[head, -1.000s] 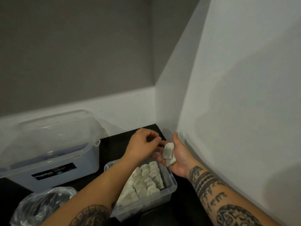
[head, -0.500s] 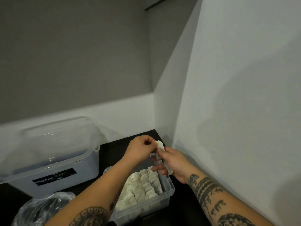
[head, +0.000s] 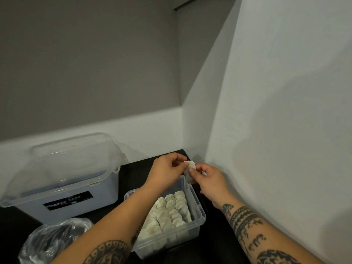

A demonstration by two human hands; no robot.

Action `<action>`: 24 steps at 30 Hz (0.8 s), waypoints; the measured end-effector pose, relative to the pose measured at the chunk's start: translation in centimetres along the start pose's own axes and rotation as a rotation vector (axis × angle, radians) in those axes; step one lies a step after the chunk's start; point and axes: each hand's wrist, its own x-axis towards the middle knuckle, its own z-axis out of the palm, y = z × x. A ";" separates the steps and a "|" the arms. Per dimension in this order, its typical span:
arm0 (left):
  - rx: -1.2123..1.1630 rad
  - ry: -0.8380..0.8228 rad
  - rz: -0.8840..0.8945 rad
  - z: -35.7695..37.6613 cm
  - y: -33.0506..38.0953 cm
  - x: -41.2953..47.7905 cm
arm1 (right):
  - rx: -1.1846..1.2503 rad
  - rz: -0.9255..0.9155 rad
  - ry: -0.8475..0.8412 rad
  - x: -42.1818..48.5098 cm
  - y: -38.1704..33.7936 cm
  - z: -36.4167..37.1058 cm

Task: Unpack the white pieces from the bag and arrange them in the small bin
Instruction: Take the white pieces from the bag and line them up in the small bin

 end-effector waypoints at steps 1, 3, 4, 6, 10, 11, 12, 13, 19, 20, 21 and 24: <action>0.005 -0.010 0.001 -0.1 -0.2 -0.1 | 0.001 0.000 -0.010 0.0 0.1 0.0; 0.032 -0.024 -0.005 -0.2 -0.7 -0.3 | 0.007 0.004 -0.030 0.0 0.5 -0.1; 0.043 -0.026 -0.015 -0.2 -0.8 -0.4 | 0.015 0.009 -0.037 -0.1 0.7 -0.1; 0.070 -0.034 -0.039 -0.2 -1.2 -0.7 | 0.002 0.021 -0.039 -0.1 1.2 -0.2; 0.180 -0.040 -0.130 0.1 -2.4 -1.4 | -0.012 0.078 -0.045 -0.1 2.2 -0.5; 0.194 -0.047 -0.161 0.2 -2.9 -1.6 | 0.001 0.100 -0.034 -0.1 2.4 -0.6; 0.208 -0.069 -0.194 0.4 -3.5 -1.8 | 0.010 0.123 -0.024 -0.1 2.7 -0.6; 0.228 -0.101 -0.227 0.6 -4.1 -2.1 | 0.017 0.142 -0.017 -0.1 2.9 -0.7; 0.348 -0.256 -0.328 3.3 -7.0 -3.2 | 0.047 0.204 0.006 0.0 4.0 -0.7; 0.344 -0.267 -0.333 3.8 -7.1 -3.2 | 0.042 0.209 0.009 0.0 4.2 -0.7; 0.338 -0.276 -0.336 4.3 -7.3 -3.2 | 0.042 0.212 0.011 0.0 4.2 -0.7; 0.339 -0.321 -0.338 5.5 -7.6 -3.2 | 0.036 0.209 0.013 0.1 4.4 -0.6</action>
